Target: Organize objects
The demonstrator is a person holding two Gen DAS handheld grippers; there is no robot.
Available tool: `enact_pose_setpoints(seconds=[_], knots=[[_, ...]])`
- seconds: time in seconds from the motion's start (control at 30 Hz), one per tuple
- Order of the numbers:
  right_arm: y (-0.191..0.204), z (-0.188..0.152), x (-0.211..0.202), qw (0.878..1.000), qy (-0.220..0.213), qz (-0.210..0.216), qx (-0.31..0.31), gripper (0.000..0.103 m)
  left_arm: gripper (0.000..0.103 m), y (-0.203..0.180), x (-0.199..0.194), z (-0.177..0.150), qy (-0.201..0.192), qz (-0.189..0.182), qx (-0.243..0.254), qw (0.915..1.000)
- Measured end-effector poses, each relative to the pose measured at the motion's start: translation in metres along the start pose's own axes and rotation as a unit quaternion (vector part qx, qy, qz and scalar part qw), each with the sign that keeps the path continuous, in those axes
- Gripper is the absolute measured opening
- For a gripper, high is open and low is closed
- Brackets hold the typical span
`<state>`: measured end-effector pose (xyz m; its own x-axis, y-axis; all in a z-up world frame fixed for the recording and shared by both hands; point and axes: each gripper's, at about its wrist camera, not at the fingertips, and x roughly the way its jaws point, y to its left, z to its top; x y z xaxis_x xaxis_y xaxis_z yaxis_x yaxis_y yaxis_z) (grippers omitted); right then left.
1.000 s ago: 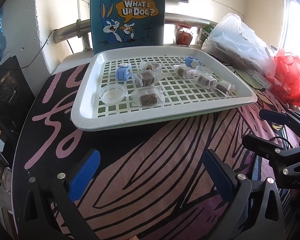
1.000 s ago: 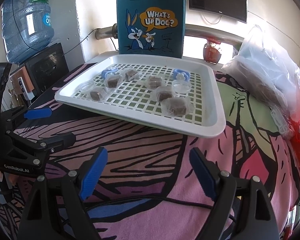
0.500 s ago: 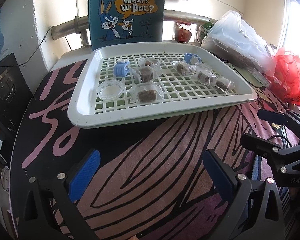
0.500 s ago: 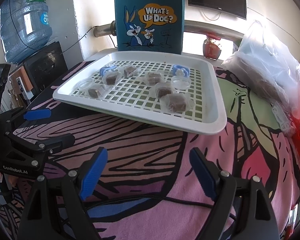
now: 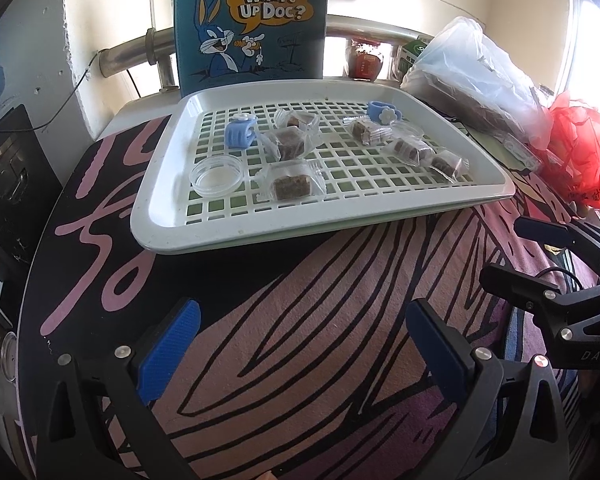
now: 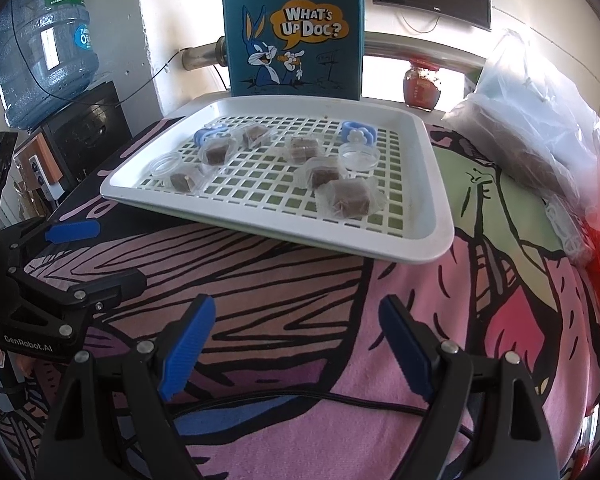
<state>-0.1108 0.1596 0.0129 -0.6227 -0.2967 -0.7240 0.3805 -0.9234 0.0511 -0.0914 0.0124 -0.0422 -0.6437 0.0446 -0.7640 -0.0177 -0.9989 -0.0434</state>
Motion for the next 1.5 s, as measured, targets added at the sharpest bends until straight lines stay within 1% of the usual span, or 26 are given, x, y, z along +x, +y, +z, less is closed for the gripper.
enact_pose_setpoints(seconds=[0.43, 0.6, 0.73, 0.83, 0.97, 1.13, 1.33, 1.4, 1.5], knots=[[-0.002, 0.000, 0.005, 1.000, 0.012, 0.001, 0.006, 0.085, 0.103, -0.001, 0.004, -0.001, 0.010, -0.001, 0.001, 0.9999], [-0.003, 0.000, 0.006, 1.000, 0.017, 0.001, 0.010, 0.085, 0.103, 0.000, 0.011, -0.001, 0.029, -0.007, 0.000, 0.9996], [-0.005, 0.000, 0.010, 1.000, 0.026, -0.002, 0.014, 0.085, 0.103, -0.004, 0.012, -0.002, 0.032, -0.003, 0.007, 0.9995], [-0.006, -0.001, 0.018, 0.999, 0.047, -0.004, 0.018, 0.086, 0.103, -0.005, 0.013, -0.002, 0.034, 0.001, 0.010, 0.9994], [0.001, -0.002, 0.019, 0.998, 0.052, -0.023, 0.000, 0.086, 0.103, -0.007, 0.014, -0.002, 0.039, 0.010, 0.017, 0.9991], [0.003, -0.002, 0.020, 0.998, 0.053, -0.027, -0.002, 0.087, 0.103, -0.008, 0.015, -0.002, 0.040, 0.014, 0.020, 0.9989], [0.001, -0.001, 0.021, 0.998, 0.057, -0.032, 0.002, 0.093, 0.103, -0.008, 0.015, -0.002, 0.041, 0.015, 0.021, 0.9988], [0.000, -0.001, 0.022, 0.998, 0.061, -0.030, 0.004, 0.100, 0.103, -0.008, 0.015, -0.002, 0.041, 0.015, 0.021, 0.9988], [0.001, -0.001, 0.024, 0.998, 0.064, -0.028, 0.001, 0.103, 0.103, -0.008, 0.015, -0.002, 0.041, 0.014, 0.021, 0.9988]])
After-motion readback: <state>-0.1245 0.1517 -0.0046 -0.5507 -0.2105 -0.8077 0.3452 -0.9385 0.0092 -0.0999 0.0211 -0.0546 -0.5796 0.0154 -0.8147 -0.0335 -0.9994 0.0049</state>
